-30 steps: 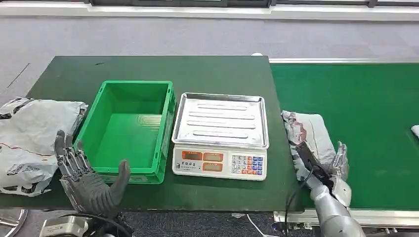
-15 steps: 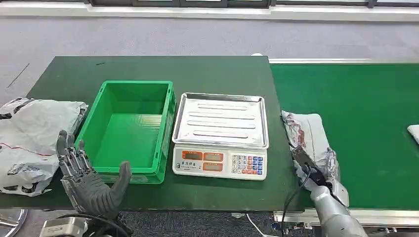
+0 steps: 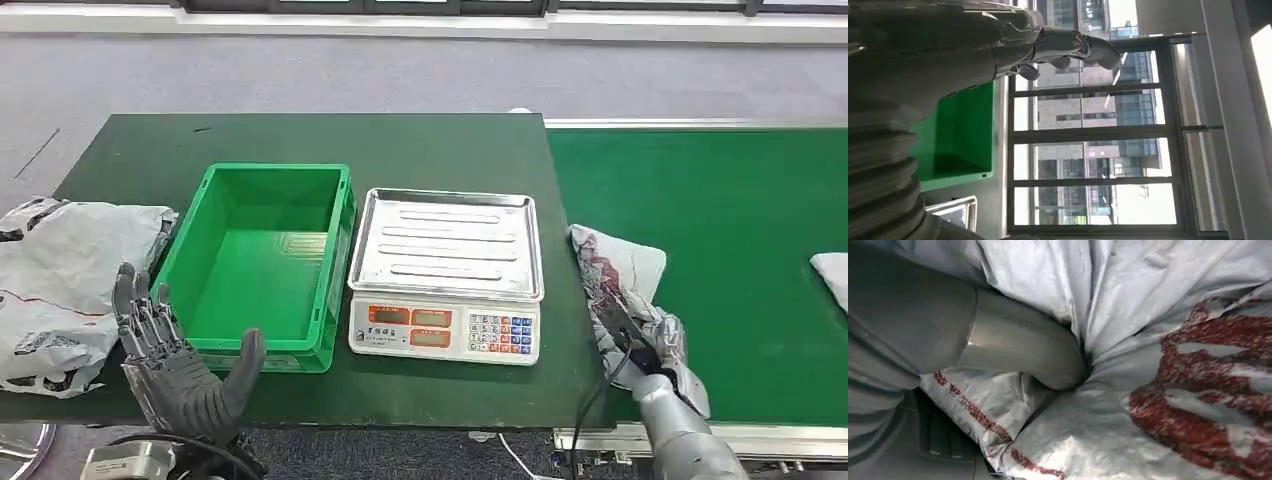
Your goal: Moved the parcel from conveyor to table for the left to box.
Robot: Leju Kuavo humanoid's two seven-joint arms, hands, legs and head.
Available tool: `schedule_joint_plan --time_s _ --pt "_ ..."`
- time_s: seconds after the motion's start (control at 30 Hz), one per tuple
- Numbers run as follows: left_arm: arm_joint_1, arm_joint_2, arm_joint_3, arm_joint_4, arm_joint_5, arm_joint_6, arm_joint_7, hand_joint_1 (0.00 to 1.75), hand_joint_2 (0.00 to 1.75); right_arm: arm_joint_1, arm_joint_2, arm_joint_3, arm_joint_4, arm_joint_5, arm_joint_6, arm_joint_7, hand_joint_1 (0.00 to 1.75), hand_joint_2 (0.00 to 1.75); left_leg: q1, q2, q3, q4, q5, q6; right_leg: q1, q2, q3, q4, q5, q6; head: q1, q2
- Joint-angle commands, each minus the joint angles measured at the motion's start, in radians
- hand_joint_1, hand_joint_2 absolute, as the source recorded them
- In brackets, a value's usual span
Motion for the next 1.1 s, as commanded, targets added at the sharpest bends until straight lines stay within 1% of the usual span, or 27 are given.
schedule_joint_plan --time_s 0.03,0.07,0.1,0.17,0.23,0.27,0.3,0.37,0.4,0.43,0.57,0.63,0.67,0.7,0.73,0.8,0.9,0.93,0.97,1.0,1.03,1.07,1.1 --pt "0.001 0.036 -0.041 0.012 -0.005 0.051 0.005 0.0 1.75 -0.006 0.108 -0.232 -0.266 -0.206 -0.312 -0.286 1.75 1.75 0.0 0.003 0.005 -0.004 0.0 0.002 0.001 0.002 0.003 -0.004 0.001 -0.003 0.0 0.0" --pt "-0.001 0.034 -0.033 0.019 0.0 0.038 0.005 0.0 1.75 0.008 0.169 -0.296 -0.422 -0.24 -0.312 -0.387 1.75 1.75 0.0 0.002 0.005 -0.004 0.0 0.002 0.001 0.002 0.004 -0.004 0.001 -0.003 0.0 0.0" --pt "-0.001 0.034 -0.033 0.019 0.0 0.038 0.005 0.0 1.75 0.008 0.169 -0.296 -0.422 -0.24 -0.312 -0.387 1.75 1.75 -0.001 0.002 0.0 -0.001 0.0 0.001 -0.001 0.002 -0.002 0.001 0.0 -0.002 0.0 0.0" --pt "-0.005 0.033 -0.029 0.025 0.001 0.033 0.005 0.0 1.75 0.01 0.184 -0.303 -0.455 -0.246 -0.312 -0.403 1.75 1.75 -0.002 0.001 -0.002 0.0 0.0 0.001 -0.002 0.0 -0.003 0.002 0.0 -0.002 0.0 0.0" --pt "-0.012 0.027 -0.021 0.032 0.001 0.024 0.005 0.0 1.75 0.014 0.249 -0.357 -0.609 -0.307 -0.312 -0.53 1.75 1.75 -0.001 -0.002 -0.001 -0.002 0.0 0.001 -0.001 -0.003 0.0 -0.001 0.0 -0.002 0.0 0.0" --pt "-0.013 0.021 -0.003 0.026 0.01 0.007 0.005 0.0 1.75 0.033 0.281 -0.313 -0.715 -0.338 -0.312 -0.53 1.75 1.75 -0.001 -0.002 -0.002 -0.001 0.0 0.001 -0.001 -0.002 -0.002 0.001 0.0 -0.001 0.0 0.0" --pt "-0.012 0.015 0.008 0.027 0.009 -0.006 0.005 0.0 1.75 0.046 0.298 -0.292 -0.774 -0.355 -0.312 -0.53 1.75 1.75 -0.001 -0.001 -0.001 -0.001 0.0 0.001 -0.001 -0.001 -0.001 0.001 -0.001 -0.002 0.0 0.0" --pt "-0.012 0.004 0.029 0.038 0.002 -0.036 0.005 0.0 1.75 0.111 0.356 -0.213 -0.974 -0.409 -0.312 -0.53 1.75 1.75 -0.002 -0.002 -0.004 0.0 0.0 0.001 -0.002 -0.002 -0.004 0.002 -0.001 -0.002 0.0 0.0" --pt "-0.013 0.0 0.033 0.036 0.002 -0.039 0.005 0.0 1.75 0.129 0.37 -0.197 -1.019 -0.415 -0.312 -0.53 1.75 1.75 -0.002 -0.001 -0.002 -0.001 0.0 0.001 -0.001 -0.002 -0.003 0.001 -0.001 -0.002 0.0 0.0" --pt "-0.013 0.0 0.033 0.036 0.002 -0.039 0.005 0.0 1.75 0.129 0.37 -0.197 -1.019 -0.415 -0.312 -0.53 1.75 1.75 -0.002 -0.003 -0.003 -0.001 0.0 0.001 -0.001 -0.003 -0.003 0.002 -0.001 -0.002 0.0 0.0" --pt "-0.013 0.0 0.033 0.036 0.002 -0.039 0.005 0.0 1.75 0.129 0.37 -0.197 -1.019 -0.415 -0.312 -0.53 1.75 1.75 -0.001 -0.003 -0.001 -0.001 0.0 0.001 -0.001 -0.003 -0.001 0.0 -0.002 -0.002 0.0 0.0" --pt "-0.009 -0.006 0.038 0.03 0.004 -0.042 0.005 0.0 1.75 0.152 0.377 -0.161 -1.077 -0.436 -0.312 -0.53 1.75 1.75 -0.001 -0.001 0.0 -0.002 0.0 0.001 0.0 -0.001 0.0 -0.001 -0.001 -0.002 0.0 0.0" --pt "-0.005 -0.007 0.041 0.033 -0.003 -0.045 0.005 0.0 1.75 0.192 0.381 -0.116 -1.15 -0.457 -0.312 -0.53 1.75 1.75 -0.001 -0.002 -0.002 -0.001 0.0 0.001 -0.001 -0.002 -0.002 0.001 -0.001 -0.001 0.0 0.0" --pt "-0.004 -0.008 0.04 0.034 -0.006 -0.045 0.005 0.0 1.75 0.204 0.381 -0.103 -1.163 -0.466 -0.312 -0.53 1.75 1.75 -0.001 -0.002 -0.001 -0.001 0.0 0.001 -0.001 -0.002 -0.001 0.0 -0.001 -0.002 0.0 0.0" --pt "0.0 -0.011 0.039 0.028 -0.011 -0.039 0.005 0.0 1.75 0.236 0.381 -0.055 -1.2 -0.487 -0.312 -0.53 1.75 1.75 -0.002 -0.004 -0.003 -0.001 0.0 0.001 -0.001 -0.004 -0.002 0.001 -0.002 -0.001 0.0 0.0" --pt "0.005 -0.013 0.038 0.018 -0.009 -0.037 0.005 0.0 1.75 0.265 0.381 0.036 -1.204 -0.481 -0.312 -0.53 1.75 1.75 -0.001 -0.003 -0.002 -0.001 0.0 0.001 -0.001 -0.003 -0.002 0.001 -0.002 -0.001 0.0 0.0" --pt "-0.007 -0.012 0.021 0.027 -0.015 -0.035 0.005 0.0 1.75 0.235 0.381 0.155 -1.14 -0.375 -0.312 -0.466 1.75 1.75 -0.001 0.002 0.0 -0.001 -0.001 0.001 -0.001 0.002 -0.001 0.0 -0.001 -0.002 0.0 0.0" --pt "-0.013 -0.013 0.018 0.029 -0.012 -0.032 0.005 0.0 1.75 0.195 0.381 0.185 -1.103 -0.323 -0.312 -0.428 1.75 1.75 -0.001 0.005 0.0 -0.002 -0.002 0.001 -0.001 0.005 -0.001 0.0 0.0 -0.002 0.0 0.0" --pt "-0.014 -0.01 0.014 0.031 -0.01 -0.032 0.005 0.0 1.75 0.189 0.381 0.198 -1.079 -0.323 -0.312 -0.437 1.75 1.75 -0.001 0.006 -0.001 -0.001 -0.002 0.0 -0.001 0.006 -0.004 0.001 0.0 -0.002 0.0 0.0" --pt "-0.026 -0.006 0.001 0.048 -0.012 -0.029 0.005 0.0 1.75 0.14 0.381 0.231 -1.007 -0.269 -0.312 -0.405 1.75 1.75 -0.001 0.006 -0.002 -0.001 -0.001 0.0 -0.001 0.005 -0.004 0.001 0.0 -0.001 0.0 0.0" --pt "-0.03 -0.004 -0.008 0.05 -0.015 -0.024 0.005 0.0 1.75 0.117 0.381 0.256 -0.952 -0.242 -0.312 -0.382 1.75 1.75 -0.001 0.009 0.0 -0.001 -0.001 0.0 0.0 0.008 -0.003 0.001 0.001 -0.002 0.0 0.0" --pt "-0.039 -0.003 -0.018 0.051 -0.011 -0.019 0.005 0.0 1.75 0.082 0.381 0.298 -0.889 -0.182 -0.312 -0.331 1.75 1.75 -0.001 0.008 -0.001 -0.001 -0.001 0.0 -0.001 0.007 -0.004 0.001 0.001 -0.001 0.0 0.0" --pt "-0.043 0.002 -0.027 0.053 -0.007 -0.015 0.005 0.0 1.75 0.068 0.381 0.316 -0.86 -0.15 -0.312 -0.309 1.75 1.75 -0.001 0.011 0.0 -0.001 -0.001 0.0 0.0 0.01 -0.004 0.001 0.001 -0.002 0.0 0.0"
